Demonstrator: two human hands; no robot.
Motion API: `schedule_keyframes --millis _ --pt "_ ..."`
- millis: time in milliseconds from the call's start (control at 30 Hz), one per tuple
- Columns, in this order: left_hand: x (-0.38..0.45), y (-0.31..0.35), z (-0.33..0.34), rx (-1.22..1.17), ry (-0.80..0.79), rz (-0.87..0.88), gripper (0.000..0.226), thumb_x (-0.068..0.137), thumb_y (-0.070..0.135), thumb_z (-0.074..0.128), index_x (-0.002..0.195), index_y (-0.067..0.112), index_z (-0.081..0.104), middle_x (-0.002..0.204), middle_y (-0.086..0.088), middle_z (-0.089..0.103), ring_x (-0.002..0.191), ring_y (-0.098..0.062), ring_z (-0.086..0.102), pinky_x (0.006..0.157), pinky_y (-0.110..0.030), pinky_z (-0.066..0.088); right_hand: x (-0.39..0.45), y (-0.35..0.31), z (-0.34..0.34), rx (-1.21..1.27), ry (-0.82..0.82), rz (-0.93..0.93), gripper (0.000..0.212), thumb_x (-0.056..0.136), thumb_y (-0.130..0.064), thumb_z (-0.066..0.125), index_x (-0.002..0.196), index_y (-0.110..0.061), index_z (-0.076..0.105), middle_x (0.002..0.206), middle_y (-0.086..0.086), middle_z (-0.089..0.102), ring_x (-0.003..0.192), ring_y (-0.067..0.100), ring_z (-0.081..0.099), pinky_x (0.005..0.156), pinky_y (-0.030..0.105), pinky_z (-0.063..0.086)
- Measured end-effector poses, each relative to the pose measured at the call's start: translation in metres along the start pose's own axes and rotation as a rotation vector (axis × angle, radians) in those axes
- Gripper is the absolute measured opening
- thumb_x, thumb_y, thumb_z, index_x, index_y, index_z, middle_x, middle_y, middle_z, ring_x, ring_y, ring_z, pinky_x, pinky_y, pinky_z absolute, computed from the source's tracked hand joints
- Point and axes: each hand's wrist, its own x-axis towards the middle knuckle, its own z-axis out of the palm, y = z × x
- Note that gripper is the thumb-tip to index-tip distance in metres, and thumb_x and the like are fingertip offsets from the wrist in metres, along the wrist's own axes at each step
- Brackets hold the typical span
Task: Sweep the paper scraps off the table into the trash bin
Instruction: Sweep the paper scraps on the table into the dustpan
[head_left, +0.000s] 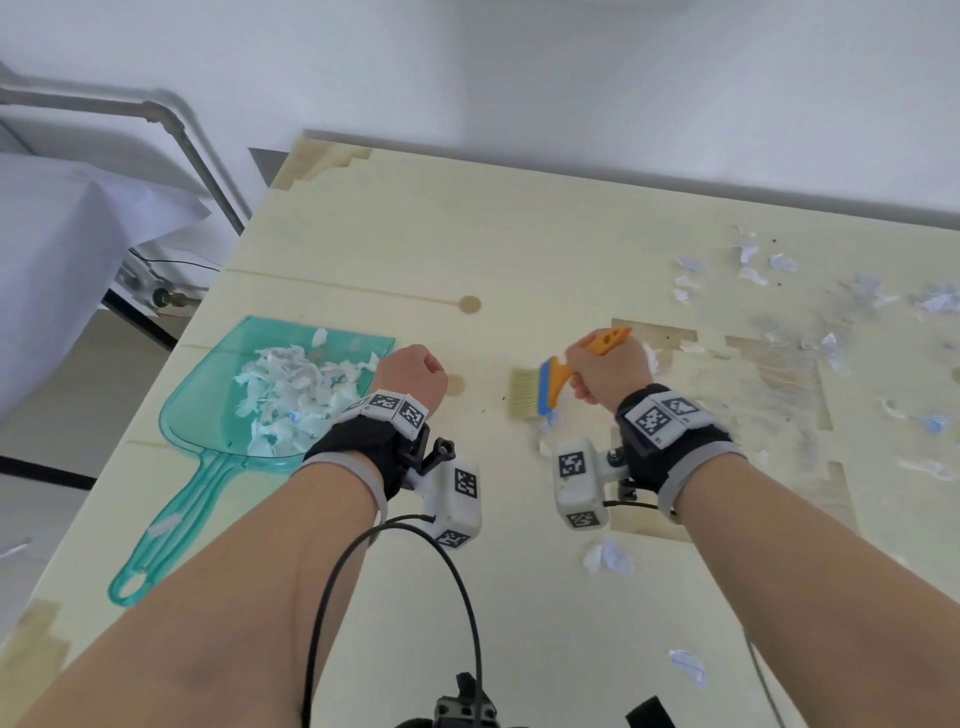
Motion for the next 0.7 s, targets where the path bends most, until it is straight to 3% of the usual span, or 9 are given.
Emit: schedule_keyframes --millis 67,167,267,367,433,567,633,700 --pt "-0.003 -0.003 0.001 -0.002 -0.008 -0.001 0.011 0.087 0.014 0.053 0.090 0.014 0.064 0.100 -0.005 0.068 0.096 -0.023 0.060 0.072 -0.026 0.041 0.003 0.006 -0.021 -0.153 0.166 -0.016 0.018 0.086 -0.016 0.051 0.069 -0.010 0.051 0.066 0.010 0.057 0.062 0.026 0.056 0.067 0.038 0.052" --pt "-0.009 -0.006 0.003 -0.013 0.001 -0.011 0.011 0.087 0.014 0.053 0.089 0.013 0.064 0.100 -0.006 0.068 0.096 -0.023 0.061 0.073 -0.026 0.042 0.000 0.003 -0.033 -0.101 0.258 -0.094 0.025 0.084 -0.017 0.052 0.060 -0.014 0.047 0.059 0.007 0.055 0.057 0.024 0.054 0.061 0.035 0.046" --pt "-0.015 -0.005 0.002 -0.012 0.002 -0.006 0.010 0.088 0.014 0.053 0.087 0.014 0.063 0.101 -0.006 0.068 0.096 -0.023 0.061 0.073 -0.026 0.041 -0.014 -0.006 -0.014 0.086 0.006 -0.115 0.016 0.085 -0.014 0.056 0.069 -0.014 0.055 0.056 0.005 0.058 0.039 0.010 0.052 0.044 0.022 0.041" --pt "-0.019 -0.004 0.001 -0.022 0.012 -0.001 0.010 0.088 0.013 0.052 0.086 0.014 0.062 0.101 -0.006 0.068 0.096 -0.024 0.061 0.072 -0.025 0.041 -0.024 0.000 0.008 0.074 -0.246 -0.101 0.008 0.087 -0.007 0.056 0.080 -0.008 0.059 0.058 0.008 0.059 0.039 0.011 0.052 0.040 0.020 0.043" --pt "-0.021 -0.005 0.002 -0.025 0.012 -0.001 0.011 0.088 0.014 0.052 0.086 0.014 0.063 0.101 -0.005 0.068 0.096 -0.024 0.061 0.072 -0.025 0.041 -0.023 0.008 0.007 0.029 -0.200 -0.056 0.011 0.088 -0.008 0.055 0.077 -0.009 0.057 0.061 0.010 0.058 0.045 0.017 0.053 0.044 0.023 0.044" --pt "-0.027 -0.011 0.004 -0.025 0.004 -0.017 0.009 0.087 0.014 0.052 0.083 0.017 0.060 0.100 -0.005 0.068 0.089 -0.021 0.058 0.071 -0.026 0.040 -0.015 0.012 -0.022 -0.268 0.095 -0.099 0.025 0.084 -0.015 0.051 0.059 -0.013 0.046 0.066 0.011 0.057 0.063 0.026 0.056 0.065 0.037 0.049" --pt "-0.030 -0.014 0.006 -0.019 0.012 -0.025 0.009 0.087 0.015 0.053 0.081 0.018 0.058 0.100 -0.005 0.068 0.084 -0.019 0.055 0.071 -0.026 0.040 -0.016 0.008 -0.027 -0.235 0.150 -0.166 0.026 0.082 -0.016 0.052 0.058 -0.014 0.045 0.063 0.009 0.056 0.061 0.025 0.055 0.065 0.037 0.049" --pt "-0.033 -0.016 0.007 -0.022 0.019 -0.033 0.008 0.087 0.016 0.054 0.082 0.018 0.059 0.100 -0.005 0.068 0.087 -0.020 0.057 0.071 -0.025 0.040 -0.024 0.003 -0.020 -0.049 0.049 -0.196 0.021 0.083 -0.015 0.056 0.062 -0.014 0.051 0.056 0.004 0.057 0.049 0.016 0.054 0.054 0.030 0.047"
